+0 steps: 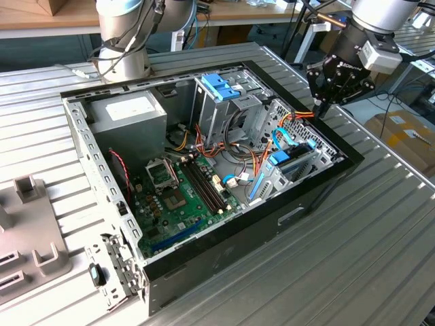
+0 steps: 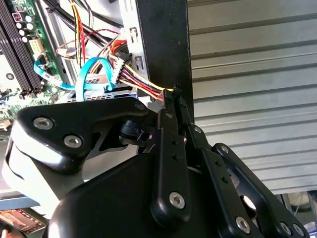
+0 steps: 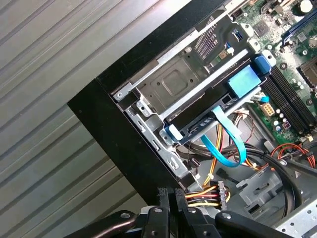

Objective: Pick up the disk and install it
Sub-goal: 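Insert the second disk wire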

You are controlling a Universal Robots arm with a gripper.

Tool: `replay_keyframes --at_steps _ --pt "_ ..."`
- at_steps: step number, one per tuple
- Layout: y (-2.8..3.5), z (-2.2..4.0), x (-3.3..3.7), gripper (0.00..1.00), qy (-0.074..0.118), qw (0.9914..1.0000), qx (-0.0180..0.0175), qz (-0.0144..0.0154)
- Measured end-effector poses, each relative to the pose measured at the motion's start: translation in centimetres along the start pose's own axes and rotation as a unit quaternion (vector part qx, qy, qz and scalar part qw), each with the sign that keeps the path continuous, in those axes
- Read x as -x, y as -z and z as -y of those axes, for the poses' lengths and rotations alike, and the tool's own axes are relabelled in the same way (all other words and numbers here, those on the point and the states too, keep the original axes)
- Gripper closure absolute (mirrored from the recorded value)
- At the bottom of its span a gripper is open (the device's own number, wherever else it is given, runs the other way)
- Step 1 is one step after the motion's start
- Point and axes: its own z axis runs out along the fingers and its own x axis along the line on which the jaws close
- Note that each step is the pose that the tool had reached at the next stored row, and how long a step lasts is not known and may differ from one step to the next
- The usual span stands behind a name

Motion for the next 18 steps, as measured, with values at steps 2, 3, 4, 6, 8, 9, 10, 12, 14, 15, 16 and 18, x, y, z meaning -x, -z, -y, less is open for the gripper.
replay_keyframes --at_steps 2,3,4,6,8,9,10,12,14,15,16,18 --pt "-0.01 0.00 0.00 0.84 -0.006 0.99998 0.0001 -0.0002" --pt "-0.02 0.00 0.00 0.84 -0.015 0.99989 0.0003 -0.0005" --pt "-0.02 0.00 0.00 0.84 -0.020 0.99979 0.0005 -0.0008" --pt "-0.06 0.00 0.01 0.84 -0.043 0.99908 0.0009 -0.0016" --pt "-0.10 -0.01 0.01 0.84 -0.073 0.99734 0.0016 -0.0027" --pt "-0.11 -0.01 0.01 0.84 -0.080 0.99681 0.0018 -0.0030" --pt "-0.12 -0.01 0.01 0.84 -0.089 0.99602 0.0020 -0.0033" --pt "-0.12 -0.01 0.01 0.84 -0.104 0.99458 0.0023 -0.0039" --pt "-0.13 -0.01 0.01 0.84 -0.104 0.99454 0.0023 -0.0039" --pt "-0.13 -0.01 0.01 0.84 -0.104 0.99453 0.0023 -0.0039" --pt "-0.13 -0.01 0.01 0.84 -0.104 0.99452 0.0023 -0.0039" --pt "-0.13 -0.01 0.01 0.84 -0.104 0.99452 0.0023 -0.0039"
